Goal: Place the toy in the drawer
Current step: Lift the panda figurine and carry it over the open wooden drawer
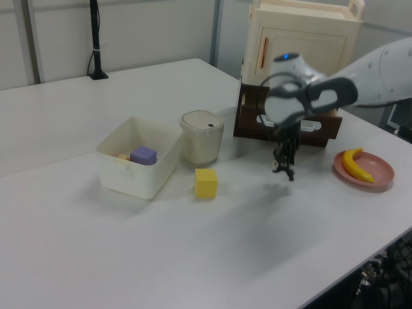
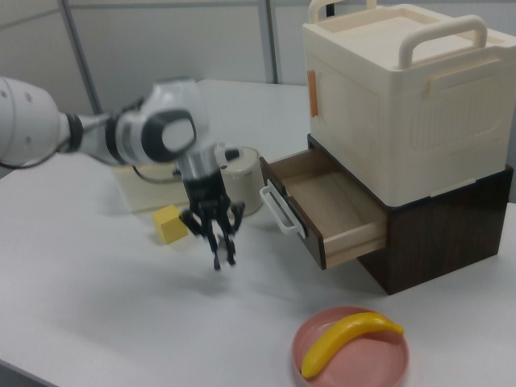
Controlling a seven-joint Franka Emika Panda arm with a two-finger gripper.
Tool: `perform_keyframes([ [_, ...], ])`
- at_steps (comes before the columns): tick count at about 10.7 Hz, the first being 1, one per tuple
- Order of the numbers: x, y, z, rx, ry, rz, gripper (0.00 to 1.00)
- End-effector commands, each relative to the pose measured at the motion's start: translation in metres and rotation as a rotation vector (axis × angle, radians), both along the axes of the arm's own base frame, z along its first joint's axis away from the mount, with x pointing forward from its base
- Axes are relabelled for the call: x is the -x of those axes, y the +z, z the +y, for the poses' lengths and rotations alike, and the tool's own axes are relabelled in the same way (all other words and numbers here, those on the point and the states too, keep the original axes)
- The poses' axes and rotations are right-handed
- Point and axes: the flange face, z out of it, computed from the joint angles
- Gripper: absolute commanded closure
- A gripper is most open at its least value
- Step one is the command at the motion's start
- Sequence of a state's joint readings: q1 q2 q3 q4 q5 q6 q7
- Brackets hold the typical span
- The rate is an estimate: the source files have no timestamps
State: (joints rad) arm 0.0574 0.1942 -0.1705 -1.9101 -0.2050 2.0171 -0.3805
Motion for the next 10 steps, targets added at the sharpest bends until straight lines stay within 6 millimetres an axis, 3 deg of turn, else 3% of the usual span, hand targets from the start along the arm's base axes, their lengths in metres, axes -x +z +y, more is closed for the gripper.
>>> perform_keyframes([
  [1,-0.014,0.136,0.012,-0.185,0.032,-0.095,1.0],
  [2,-0.017,0.155,0.005,-0.196,0.018,-0.142,1.0],
  [4,-0.028,0.169,-0.011,-0.165,0.026,-0.243,1.0],
  [7,-0.05,0.179,-0.088,-0.04,-0.016,-0.537,1.0],
  [9,-0.056,0.163,-0.128,0.035,-0.046,-0.637,1.0],
  [10,-0.06,0.143,-0.134,0.051,-0.049,-0.622,1.0],
])
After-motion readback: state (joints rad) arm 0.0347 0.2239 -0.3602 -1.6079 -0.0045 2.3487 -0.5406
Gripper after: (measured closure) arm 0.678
